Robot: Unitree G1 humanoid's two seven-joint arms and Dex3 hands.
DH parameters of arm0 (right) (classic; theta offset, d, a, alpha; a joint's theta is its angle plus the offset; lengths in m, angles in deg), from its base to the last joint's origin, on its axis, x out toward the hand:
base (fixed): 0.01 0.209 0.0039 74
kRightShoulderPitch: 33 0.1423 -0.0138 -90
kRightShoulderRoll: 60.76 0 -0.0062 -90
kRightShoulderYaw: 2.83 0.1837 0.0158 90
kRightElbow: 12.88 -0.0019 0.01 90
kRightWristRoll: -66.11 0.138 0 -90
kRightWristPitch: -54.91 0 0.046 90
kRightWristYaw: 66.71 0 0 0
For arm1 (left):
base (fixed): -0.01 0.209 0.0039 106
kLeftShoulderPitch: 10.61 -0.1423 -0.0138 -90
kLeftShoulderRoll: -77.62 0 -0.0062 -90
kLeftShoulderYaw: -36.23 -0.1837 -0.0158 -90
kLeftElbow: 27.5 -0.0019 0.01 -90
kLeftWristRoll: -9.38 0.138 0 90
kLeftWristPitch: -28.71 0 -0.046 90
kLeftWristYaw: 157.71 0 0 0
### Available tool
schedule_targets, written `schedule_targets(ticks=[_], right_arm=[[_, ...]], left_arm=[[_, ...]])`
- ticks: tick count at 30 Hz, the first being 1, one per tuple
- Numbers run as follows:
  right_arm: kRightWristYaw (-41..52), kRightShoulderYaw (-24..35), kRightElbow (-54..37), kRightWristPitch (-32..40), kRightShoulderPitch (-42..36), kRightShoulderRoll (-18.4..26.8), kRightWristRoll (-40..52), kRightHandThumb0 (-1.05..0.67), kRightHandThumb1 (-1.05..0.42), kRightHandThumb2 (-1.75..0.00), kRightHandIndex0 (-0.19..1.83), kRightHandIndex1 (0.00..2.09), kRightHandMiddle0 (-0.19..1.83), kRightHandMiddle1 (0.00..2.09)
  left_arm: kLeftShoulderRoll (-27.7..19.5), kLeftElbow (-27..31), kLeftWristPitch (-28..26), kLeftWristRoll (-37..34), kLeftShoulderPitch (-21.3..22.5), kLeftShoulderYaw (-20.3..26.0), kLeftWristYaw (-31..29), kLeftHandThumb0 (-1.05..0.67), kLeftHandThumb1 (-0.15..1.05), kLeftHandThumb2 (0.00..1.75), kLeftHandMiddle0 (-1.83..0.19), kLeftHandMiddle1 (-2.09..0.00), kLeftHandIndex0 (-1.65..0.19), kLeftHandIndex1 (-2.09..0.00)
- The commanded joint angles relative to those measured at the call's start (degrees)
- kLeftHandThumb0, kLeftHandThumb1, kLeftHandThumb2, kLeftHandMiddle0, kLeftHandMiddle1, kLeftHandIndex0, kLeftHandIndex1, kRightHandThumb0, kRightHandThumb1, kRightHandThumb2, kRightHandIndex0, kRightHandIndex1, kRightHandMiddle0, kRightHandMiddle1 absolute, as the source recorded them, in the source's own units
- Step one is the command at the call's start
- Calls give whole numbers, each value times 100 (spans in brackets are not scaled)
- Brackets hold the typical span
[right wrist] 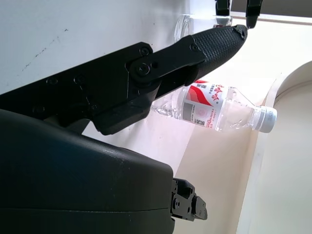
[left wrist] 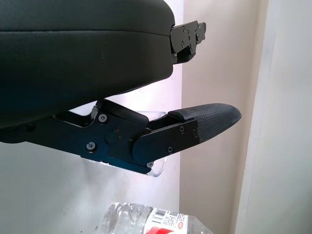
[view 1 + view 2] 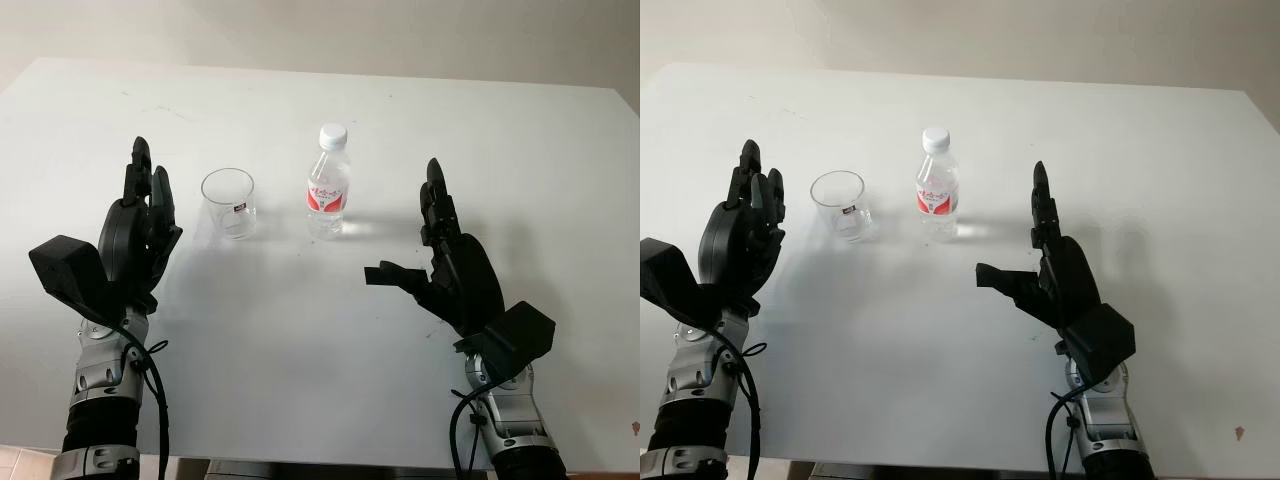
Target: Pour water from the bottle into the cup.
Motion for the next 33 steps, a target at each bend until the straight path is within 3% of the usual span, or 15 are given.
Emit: schedule_targets(ticks=[1,11,15,20,26,33], right_arm=[[46,-24,20,60,-183,-48,50,-98,-101,-6,-19,0,-19,0],[268,19,295,275,201,15,182,-96,-98,-5,-19,0,-19,0],[282,32,623,340,857,62,134,-96,-97,-5,-19,0,-19,0],[406,63,1667,564,2243,31,188,-98,-94,-4,-19,0,-19,0],[342,127,2857,645,3324,-132,220,-101,-92,-4,-19,0,-19,0],[347,135,4024,533,4001,-205,102,-98,-91,-5,-19,0,-19,0]], left_arm=[[-18,132,22,-4,-78,12,1,-66,105,70,19,0,19,0],[19,-111,40,83,167,-64,95,-67,105,67,19,0,19,0],[28,-180,106,63,207,-71,89,-67,105,69,19,0,19,0],[29,-153,162,53,194,-66,107,-67,105,70,19,0,19,0],[-3,-102,161,15,149,-38,78,-67,105,69,19,0,19,0],[-1,-122,152,33,148,-30,100,-68,105,67,19,0,19,0]])
